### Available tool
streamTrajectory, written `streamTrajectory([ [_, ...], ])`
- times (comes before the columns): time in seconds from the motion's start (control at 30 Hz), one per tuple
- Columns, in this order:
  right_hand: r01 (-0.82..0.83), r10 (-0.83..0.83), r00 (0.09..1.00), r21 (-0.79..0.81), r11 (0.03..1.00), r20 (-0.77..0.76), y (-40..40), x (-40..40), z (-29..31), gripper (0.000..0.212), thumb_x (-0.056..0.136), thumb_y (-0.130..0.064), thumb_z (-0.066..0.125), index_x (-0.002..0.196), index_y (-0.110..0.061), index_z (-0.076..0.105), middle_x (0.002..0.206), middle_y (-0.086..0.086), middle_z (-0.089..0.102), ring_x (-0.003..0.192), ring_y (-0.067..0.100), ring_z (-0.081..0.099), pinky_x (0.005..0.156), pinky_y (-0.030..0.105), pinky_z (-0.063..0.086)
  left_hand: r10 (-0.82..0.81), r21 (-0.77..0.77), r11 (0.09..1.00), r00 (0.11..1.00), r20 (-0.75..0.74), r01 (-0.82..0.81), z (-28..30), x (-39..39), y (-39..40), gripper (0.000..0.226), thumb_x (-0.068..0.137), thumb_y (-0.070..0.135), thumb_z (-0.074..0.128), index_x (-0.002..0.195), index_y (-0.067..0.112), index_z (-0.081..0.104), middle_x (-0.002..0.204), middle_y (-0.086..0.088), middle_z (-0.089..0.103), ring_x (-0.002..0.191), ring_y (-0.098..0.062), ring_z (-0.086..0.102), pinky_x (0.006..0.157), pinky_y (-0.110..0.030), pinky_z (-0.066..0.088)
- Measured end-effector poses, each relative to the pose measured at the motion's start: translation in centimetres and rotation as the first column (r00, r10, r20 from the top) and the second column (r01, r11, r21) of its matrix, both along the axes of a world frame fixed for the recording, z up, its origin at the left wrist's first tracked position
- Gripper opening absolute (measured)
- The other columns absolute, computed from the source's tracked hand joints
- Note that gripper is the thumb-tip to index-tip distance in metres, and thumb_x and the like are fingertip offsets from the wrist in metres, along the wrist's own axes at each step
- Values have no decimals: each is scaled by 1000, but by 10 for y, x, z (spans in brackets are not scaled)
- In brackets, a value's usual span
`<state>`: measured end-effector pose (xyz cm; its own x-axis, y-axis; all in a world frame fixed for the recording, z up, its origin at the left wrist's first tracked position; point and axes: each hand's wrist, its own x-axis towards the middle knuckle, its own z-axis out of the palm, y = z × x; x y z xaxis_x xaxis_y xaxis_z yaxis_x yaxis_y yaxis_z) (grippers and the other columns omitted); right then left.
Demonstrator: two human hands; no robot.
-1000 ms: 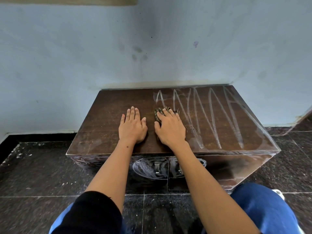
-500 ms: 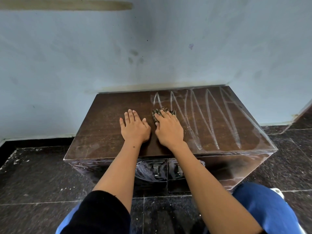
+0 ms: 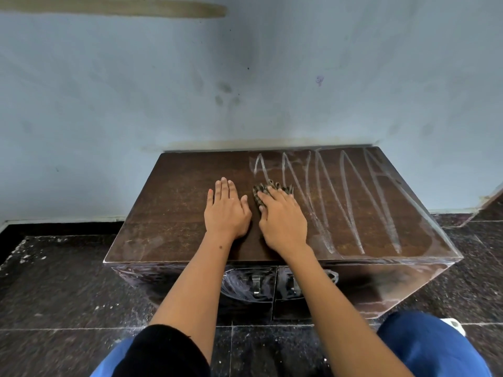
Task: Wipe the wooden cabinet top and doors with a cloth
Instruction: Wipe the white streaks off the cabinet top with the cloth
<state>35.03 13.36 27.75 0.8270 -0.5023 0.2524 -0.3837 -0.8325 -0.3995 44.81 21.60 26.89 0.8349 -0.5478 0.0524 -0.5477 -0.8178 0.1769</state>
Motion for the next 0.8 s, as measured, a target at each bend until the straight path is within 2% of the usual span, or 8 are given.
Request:
streamTrajectory([
  [0.07, 28, -27, 998, -31, 999, 48, 15, -21, -11, 41, 97, -23, 41, 138, -23, 46, 148, 0, 39, 139, 17, 29, 117, 32, 15, 12, 3, 1000, 1000, -2, -12, -2, 1, 0, 60, 101, 36, 16, 151, 4, 6, 159, -12, 1, 147, -22, -3, 119, -37, -3],
  [0.13, 15, -14, 999, -23, 1000, 32, 18, -29, -16, 41, 96, -23, 43, 137, -24, 48, 147, 0, 40, 139, 18, 31, 116, 33, 16, 21, 8, 1000, 1000, 5, -21, -2, 2, -1, 60, 101, 36, 17, 151, 4, 6, 159, -11, 1, 147, -22, -3, 118, -37, -3],
  [0.37, -14, 15, 997, 9, 1000, -72, -12, 25, 8, 43, 97, -22, 39, 141, -21, 42, 151, 2, 34, 140, 19, 25, 117, 34, 14, -15, 12, 1000, 1000, -4, 15, 1, 2, -1, 59, 101, 34, 16, 151, 5, 5, 160, -11, 0, 147, -21, -4, 119, -36, -3],
  [0.6, 37, -33, 996, -40, 999, 82, 13, -21, -15, 37, 94, -20, 47, 130, -20, 54, 140, 2, 49, 133, 21, 39, 113, 36, 24, -14, -1, 1000, 1000, -2, 14, -4, 6, 0, 59, 101, 36, 16, 151, 6, 6, 160, -9, 0, 147, -21, -3, 117, -35, -3],
  [0.8, -39, 40, 999, 8, 999, -32, -15, 39, 9, 42, 96, -21, 40, 139, -19, 43, 148, 2, 37, 138, 19, 28, 116, 34, 17, -23, -3, 1000, 1000, -5, 23, -2, 5, 0, 59, 101, 35, 16, 151, 7, 5, 160, -9, -1, 147, -20, -4, 117, -35, -4],
])
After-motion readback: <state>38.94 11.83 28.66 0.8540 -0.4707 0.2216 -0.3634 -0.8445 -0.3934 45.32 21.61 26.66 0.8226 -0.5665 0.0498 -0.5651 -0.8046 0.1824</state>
